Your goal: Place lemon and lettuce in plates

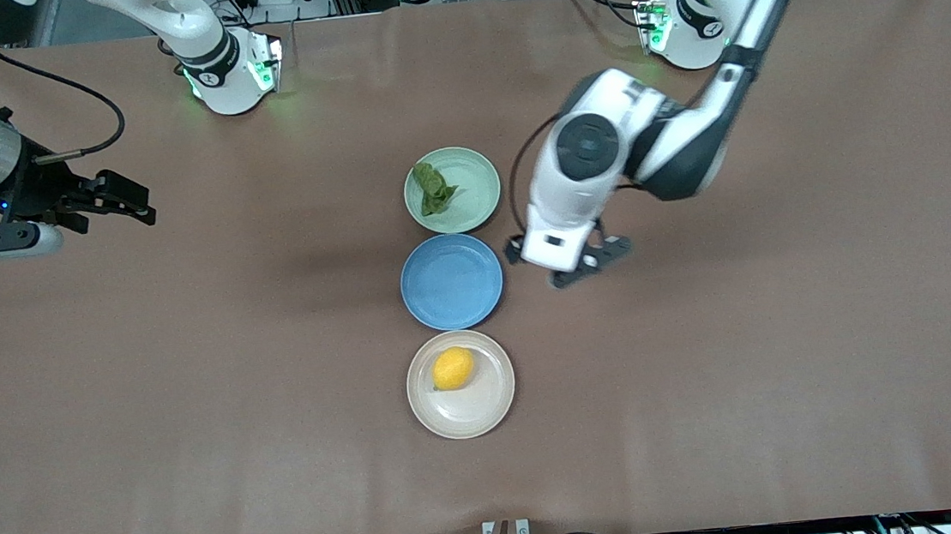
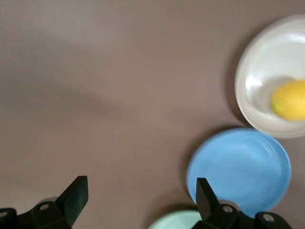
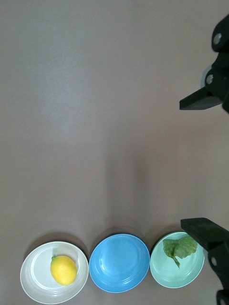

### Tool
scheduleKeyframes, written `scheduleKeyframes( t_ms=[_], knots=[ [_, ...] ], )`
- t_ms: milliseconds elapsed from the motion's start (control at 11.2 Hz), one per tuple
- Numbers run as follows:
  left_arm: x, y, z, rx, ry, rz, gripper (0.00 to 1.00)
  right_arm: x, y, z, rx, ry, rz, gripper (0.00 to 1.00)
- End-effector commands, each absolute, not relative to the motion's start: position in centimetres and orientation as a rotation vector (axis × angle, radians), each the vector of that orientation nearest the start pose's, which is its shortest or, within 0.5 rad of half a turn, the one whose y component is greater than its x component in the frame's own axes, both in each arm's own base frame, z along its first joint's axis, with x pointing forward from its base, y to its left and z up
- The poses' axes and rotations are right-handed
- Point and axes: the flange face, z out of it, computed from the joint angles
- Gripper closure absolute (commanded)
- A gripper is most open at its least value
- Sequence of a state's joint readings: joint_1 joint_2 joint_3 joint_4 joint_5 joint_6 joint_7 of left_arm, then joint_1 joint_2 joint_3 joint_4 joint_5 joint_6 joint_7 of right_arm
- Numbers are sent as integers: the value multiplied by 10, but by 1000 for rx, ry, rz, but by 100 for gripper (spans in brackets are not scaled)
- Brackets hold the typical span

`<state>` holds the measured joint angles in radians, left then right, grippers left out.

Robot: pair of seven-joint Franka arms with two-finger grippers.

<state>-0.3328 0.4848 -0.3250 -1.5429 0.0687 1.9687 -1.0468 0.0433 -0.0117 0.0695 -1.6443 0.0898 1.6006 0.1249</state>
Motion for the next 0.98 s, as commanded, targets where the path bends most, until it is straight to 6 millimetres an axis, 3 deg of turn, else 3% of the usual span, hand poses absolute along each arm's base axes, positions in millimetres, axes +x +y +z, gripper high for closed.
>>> scheduleKeyframes(
  t_ms=[0, 268, 447, 626, 894],
  knots=[
    [587, -317, 397, -3083, -495, 136, 0, 548, 69, 628, -3068, -82, -9, 0],
    [606, -247, 407, -3049, -391, 194, 0, 546, 51, 650, -3142, -223, -51, 0],
    [617, -186, 425, -3047, -308, 216, 0, 548, 18, 653, -3148, -239, -52, 0],
    [609, -117, 455, -3056, -167, 181, 0, 549, 5, 654, -3151, -207, -57, 0],
    [587, -51, 508, -3142, -104, 103, 0, 548, -5, 656, -3149, -173, -62, 0]
  ],
)
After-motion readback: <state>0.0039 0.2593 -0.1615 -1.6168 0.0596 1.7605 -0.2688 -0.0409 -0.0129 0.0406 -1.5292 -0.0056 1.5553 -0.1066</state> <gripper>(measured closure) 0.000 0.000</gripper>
